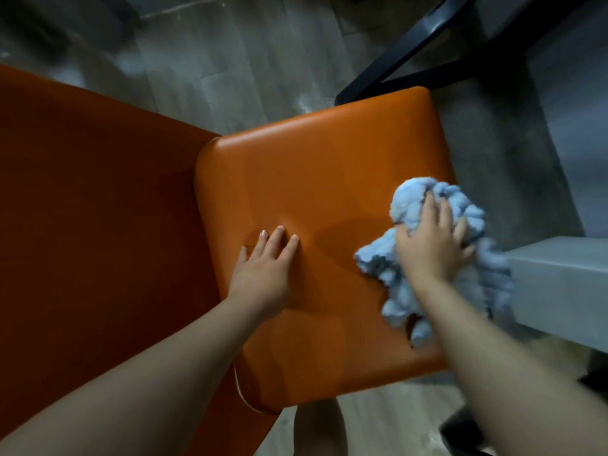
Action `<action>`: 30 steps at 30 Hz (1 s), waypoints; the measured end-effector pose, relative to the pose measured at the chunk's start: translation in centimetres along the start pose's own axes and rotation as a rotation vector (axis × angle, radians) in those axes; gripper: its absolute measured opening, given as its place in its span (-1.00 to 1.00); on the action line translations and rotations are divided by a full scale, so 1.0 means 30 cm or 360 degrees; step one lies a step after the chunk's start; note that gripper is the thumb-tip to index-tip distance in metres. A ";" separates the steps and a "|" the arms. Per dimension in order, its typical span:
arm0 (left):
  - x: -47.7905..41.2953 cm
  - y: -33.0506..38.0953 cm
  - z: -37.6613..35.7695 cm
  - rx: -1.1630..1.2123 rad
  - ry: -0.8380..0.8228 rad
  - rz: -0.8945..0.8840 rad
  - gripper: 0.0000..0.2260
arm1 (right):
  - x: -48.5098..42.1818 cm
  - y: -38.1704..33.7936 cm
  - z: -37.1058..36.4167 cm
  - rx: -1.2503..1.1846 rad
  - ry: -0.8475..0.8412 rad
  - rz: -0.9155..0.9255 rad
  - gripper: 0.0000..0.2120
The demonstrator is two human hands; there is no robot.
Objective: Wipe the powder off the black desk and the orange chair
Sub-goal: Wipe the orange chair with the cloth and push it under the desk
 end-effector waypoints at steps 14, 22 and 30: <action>0.079 -0.106 -0.031 -0.0404 0.0181 -0.0112 -0.23 | 0.069 0.042 -0.036 -0.0088 0.0095 -0.0091 -0.37; 0.112 -0.169 -0.092 -0.0003 0.0226 -0.0064 -0.38 | 0.490 -0.278 -0.199 0.0745 -0.0155 0.1747 -0.15; 0.153 -0.227 -0.128 0.0264 0.0286 0.0020 -0.46 | 0.204 -0.312 -0.124 0.0165 -0.0127 0.0434 -0.41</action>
Point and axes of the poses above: each hand's wrist, its own x-axis away from the middle knuckle, its own z-axis out of the back of the hand, y = z × x, the point moved 6 cm from there along -x, towards the middle knuckle, and after that the axes turned 13 degrees about -y, right-handed, at the moved point
